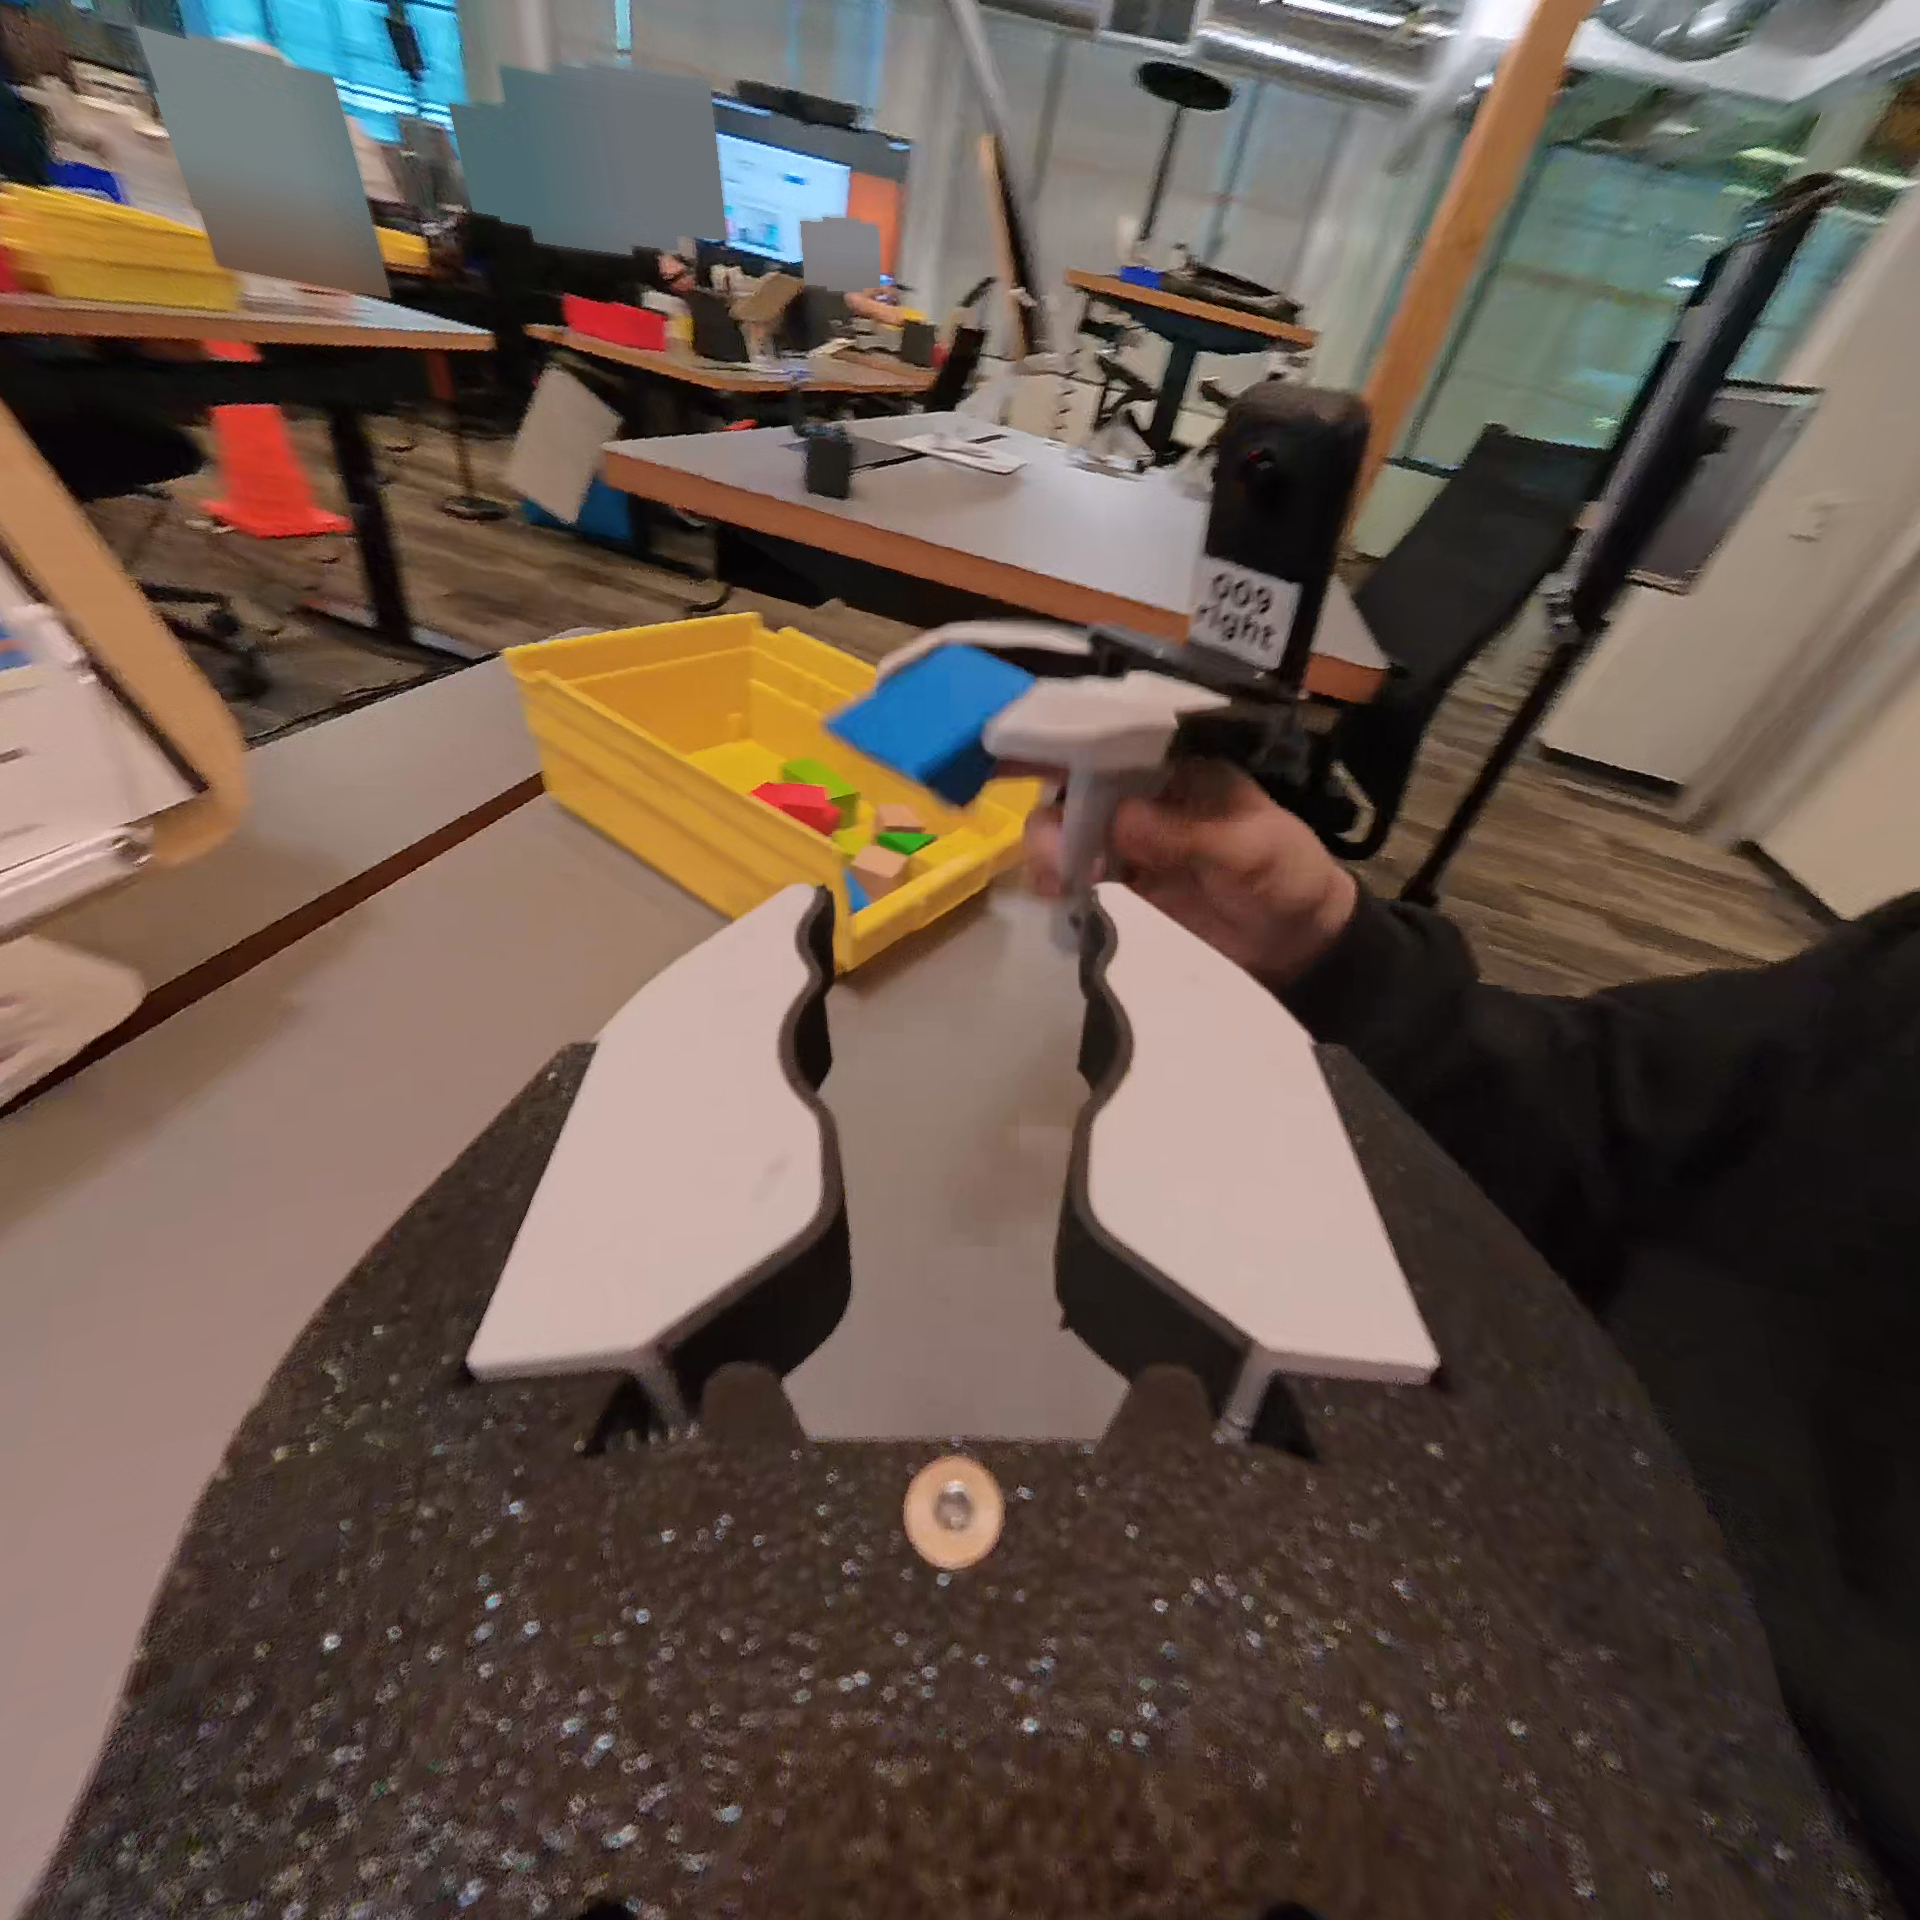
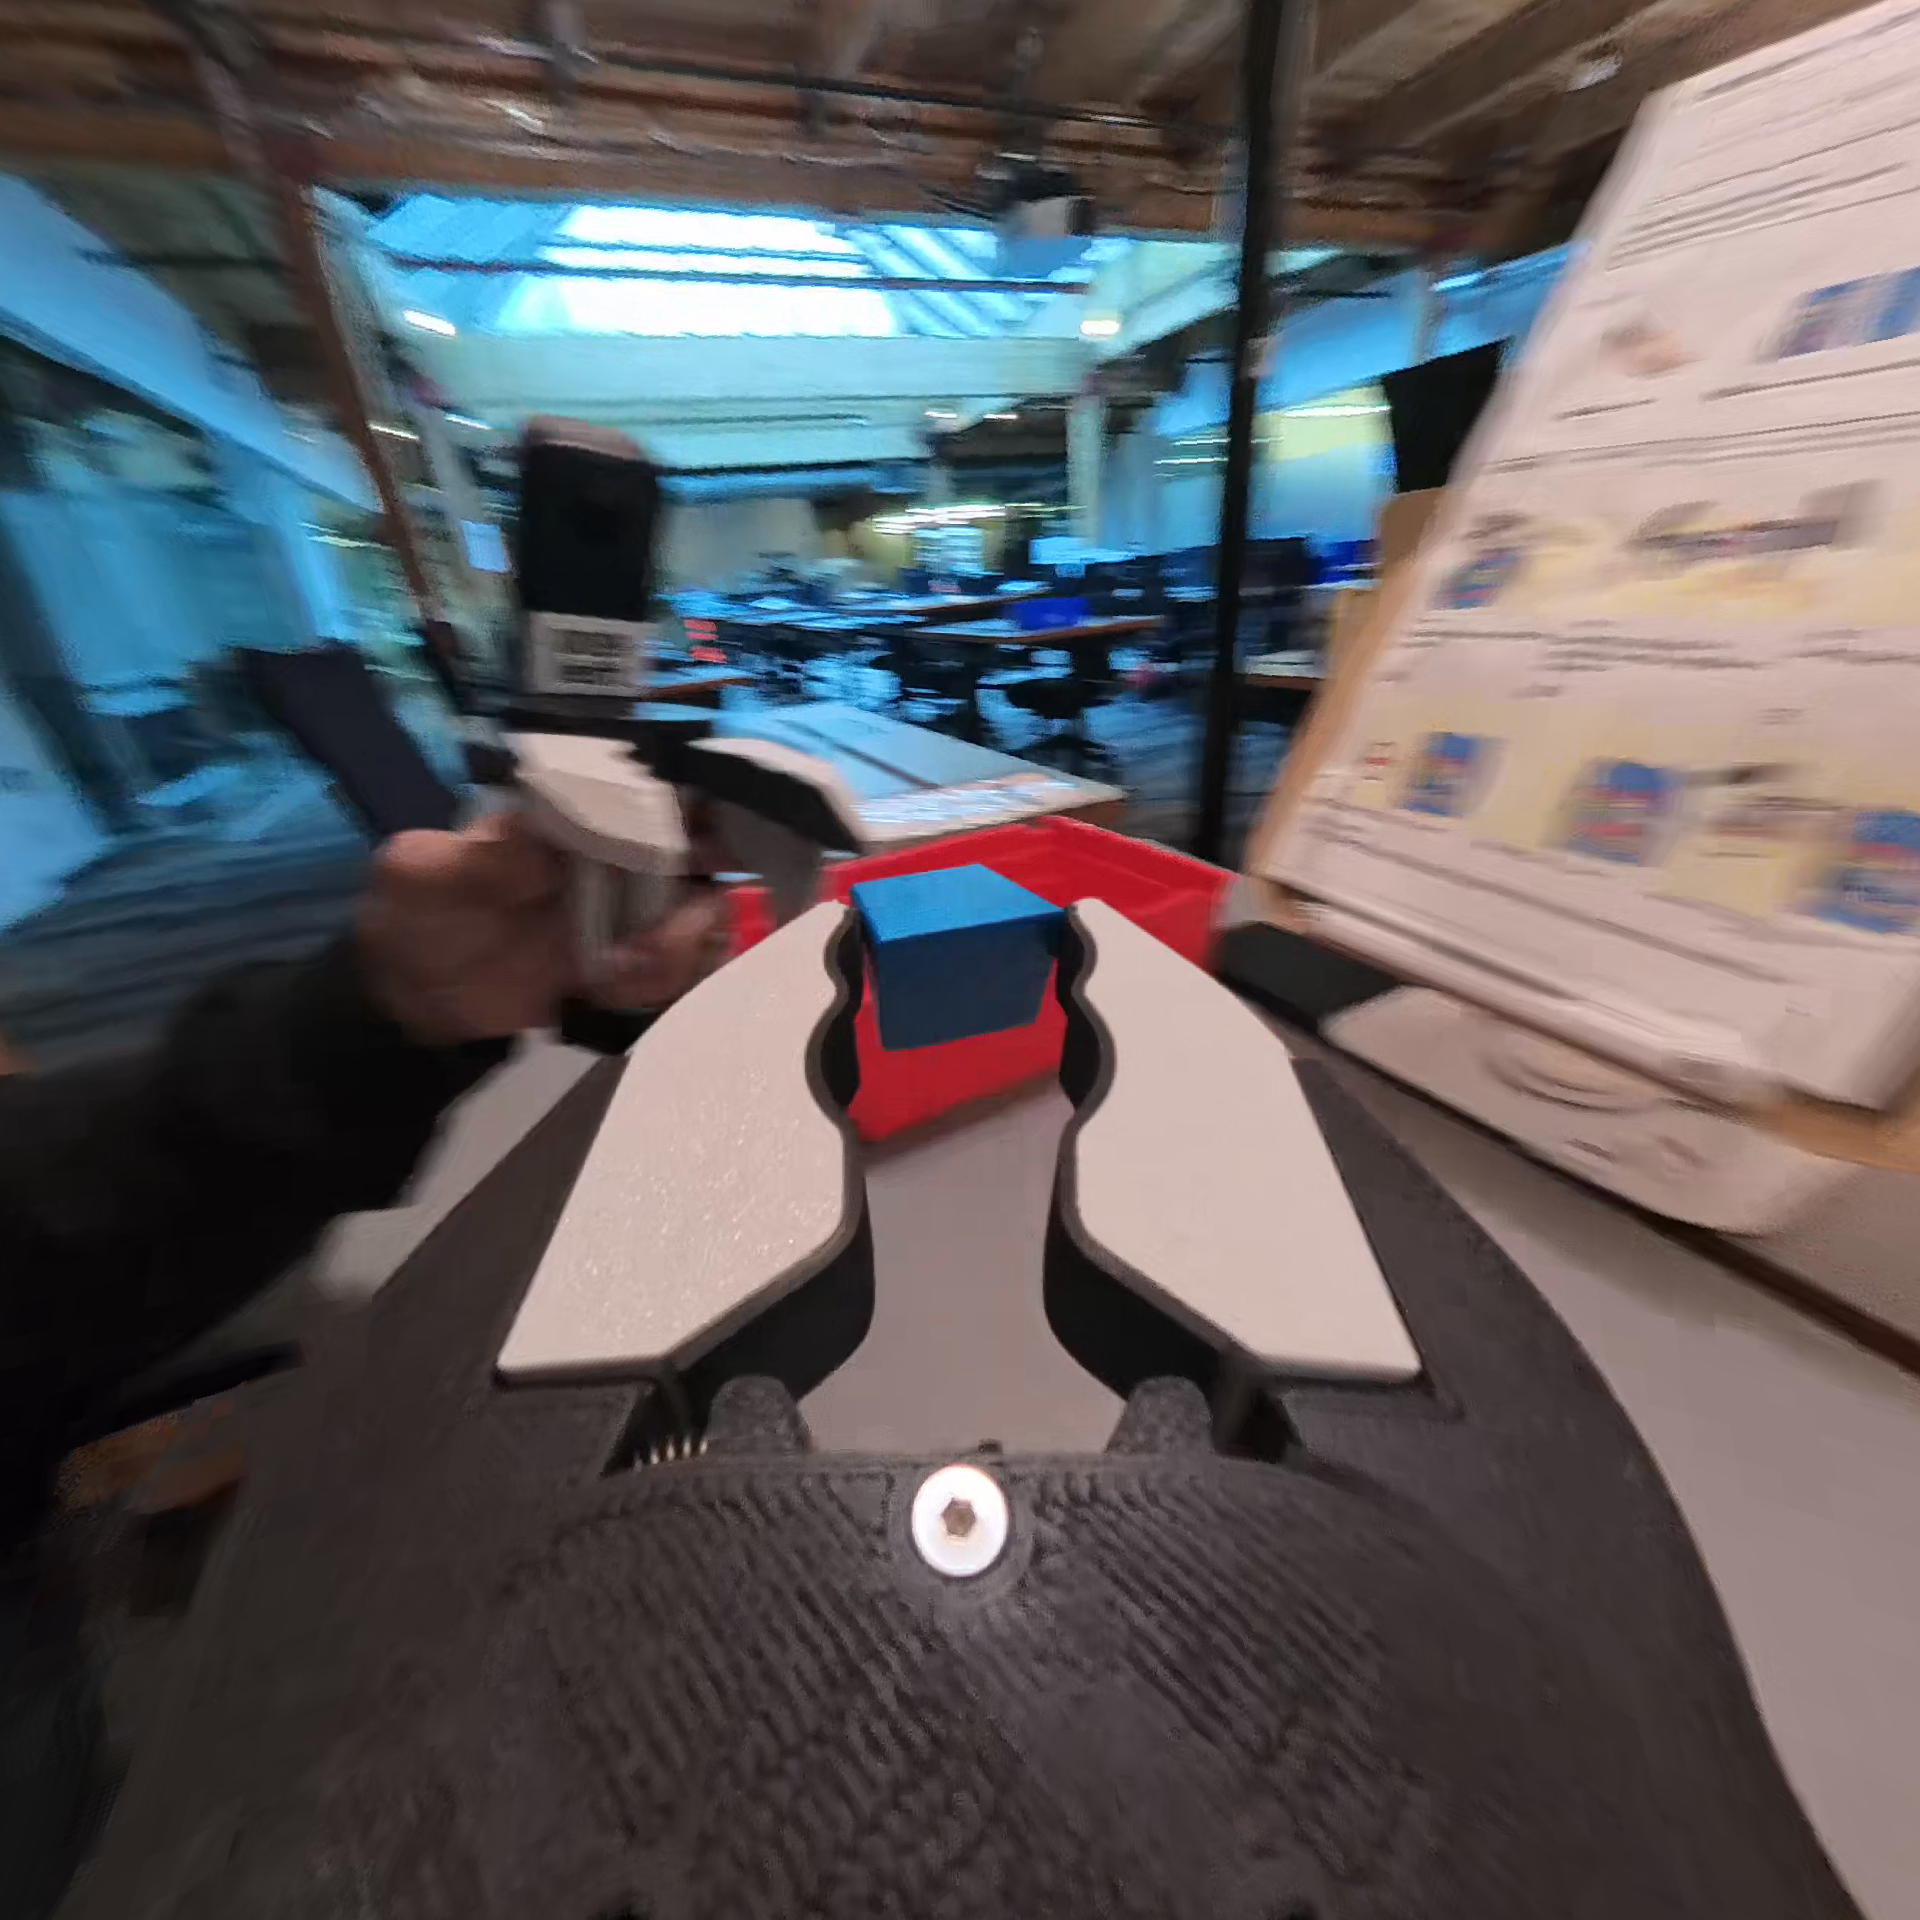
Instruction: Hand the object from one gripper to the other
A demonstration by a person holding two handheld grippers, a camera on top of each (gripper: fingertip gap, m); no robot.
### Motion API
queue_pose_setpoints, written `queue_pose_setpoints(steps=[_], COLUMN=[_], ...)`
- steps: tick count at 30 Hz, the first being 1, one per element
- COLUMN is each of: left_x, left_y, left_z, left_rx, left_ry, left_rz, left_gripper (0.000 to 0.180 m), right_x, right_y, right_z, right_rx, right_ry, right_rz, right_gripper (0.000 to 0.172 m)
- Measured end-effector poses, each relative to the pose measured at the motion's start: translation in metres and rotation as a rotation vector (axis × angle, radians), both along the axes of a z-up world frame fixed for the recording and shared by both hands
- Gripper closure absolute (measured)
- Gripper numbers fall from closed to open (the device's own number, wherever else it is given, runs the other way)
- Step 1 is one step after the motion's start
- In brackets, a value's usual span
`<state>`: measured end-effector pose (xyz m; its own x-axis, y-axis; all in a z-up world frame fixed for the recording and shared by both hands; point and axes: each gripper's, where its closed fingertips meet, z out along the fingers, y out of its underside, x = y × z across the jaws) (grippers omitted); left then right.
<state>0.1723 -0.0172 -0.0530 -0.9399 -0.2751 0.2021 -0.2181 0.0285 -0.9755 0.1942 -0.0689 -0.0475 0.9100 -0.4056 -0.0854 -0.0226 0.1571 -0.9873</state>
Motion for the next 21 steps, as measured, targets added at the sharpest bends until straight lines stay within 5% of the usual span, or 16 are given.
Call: queue_pose_setpoints(steps=[4,8,14,21], left_x=[0.004,0.001,-0.005,-0.002], left_y=[0.006,0.005,0.0,0.015], left_z=[-0.02,-0.048,-0.068,-0.074], left_rx=[0.043,0.093,0.083,0.094], left_ry=[0.011,0.052,0.109,0.118], left_rz=[0.089,0.105,0.072,0.117], left_gripper=[0.132,0.129,0.129,0.129], right_x=[0.065,0.105,0.125,0.13], right_y=[-0.107,-0.202,-0.227,-0.238], right_z=[-0.022,-0.08,-0.142,-0.147], right_rx=[-0.141,-0.273,-0.437,-0.483], right_ry=[-0.006,0.142,0.258,0.237], right_rz=[-0.457,-0.76,-0.823,-0.904], right_gripper=[0.136,0.136,0.136,0.126])
